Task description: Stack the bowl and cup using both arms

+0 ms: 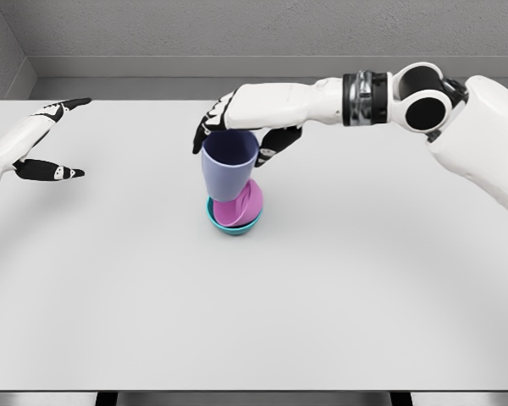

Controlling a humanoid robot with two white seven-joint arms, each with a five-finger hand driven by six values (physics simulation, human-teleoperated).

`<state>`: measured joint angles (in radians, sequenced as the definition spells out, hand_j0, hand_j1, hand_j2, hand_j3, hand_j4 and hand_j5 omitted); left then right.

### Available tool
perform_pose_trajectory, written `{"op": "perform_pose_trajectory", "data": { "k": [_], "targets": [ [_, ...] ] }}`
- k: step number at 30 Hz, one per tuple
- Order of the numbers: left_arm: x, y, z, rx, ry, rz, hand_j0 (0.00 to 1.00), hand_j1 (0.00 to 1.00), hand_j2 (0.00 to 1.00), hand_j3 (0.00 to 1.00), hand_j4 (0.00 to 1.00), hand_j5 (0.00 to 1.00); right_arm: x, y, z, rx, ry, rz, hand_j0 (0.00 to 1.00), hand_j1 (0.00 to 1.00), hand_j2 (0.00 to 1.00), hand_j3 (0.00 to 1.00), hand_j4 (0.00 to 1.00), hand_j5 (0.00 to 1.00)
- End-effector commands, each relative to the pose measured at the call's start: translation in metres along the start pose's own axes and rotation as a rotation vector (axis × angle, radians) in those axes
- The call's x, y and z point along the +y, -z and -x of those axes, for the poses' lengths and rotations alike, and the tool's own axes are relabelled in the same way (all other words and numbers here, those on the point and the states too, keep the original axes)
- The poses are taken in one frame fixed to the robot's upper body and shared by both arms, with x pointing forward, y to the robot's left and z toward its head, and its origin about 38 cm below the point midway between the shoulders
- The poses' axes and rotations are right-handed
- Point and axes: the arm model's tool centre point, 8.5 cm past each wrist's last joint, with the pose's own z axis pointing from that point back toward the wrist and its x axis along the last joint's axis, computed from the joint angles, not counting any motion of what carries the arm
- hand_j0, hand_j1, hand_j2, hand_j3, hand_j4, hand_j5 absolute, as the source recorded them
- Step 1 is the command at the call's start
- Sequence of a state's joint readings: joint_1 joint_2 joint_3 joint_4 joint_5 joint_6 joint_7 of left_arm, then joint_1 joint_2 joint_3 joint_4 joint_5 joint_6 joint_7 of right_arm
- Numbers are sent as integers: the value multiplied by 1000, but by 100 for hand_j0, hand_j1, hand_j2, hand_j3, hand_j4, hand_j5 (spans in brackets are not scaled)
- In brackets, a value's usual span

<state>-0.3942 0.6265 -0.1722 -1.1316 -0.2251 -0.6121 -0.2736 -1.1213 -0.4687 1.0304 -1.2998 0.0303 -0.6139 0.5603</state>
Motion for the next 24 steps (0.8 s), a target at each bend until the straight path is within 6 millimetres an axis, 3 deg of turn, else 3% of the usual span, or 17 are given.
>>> {"op": "perform_pose_trajectory", "data": {
  "k": [1,24],
  "targets": [
    [1,0,0,0,-5,-5,100,100,100,100,100,100,-1,2,-1,-3,2,3,70,70,70,70,70,70],
    [1,0,0,-1,-6,-6,100,100,100,100,100,100,21,8,2,7,14,-35,71,71,71,71,71,71]
  ]
}}
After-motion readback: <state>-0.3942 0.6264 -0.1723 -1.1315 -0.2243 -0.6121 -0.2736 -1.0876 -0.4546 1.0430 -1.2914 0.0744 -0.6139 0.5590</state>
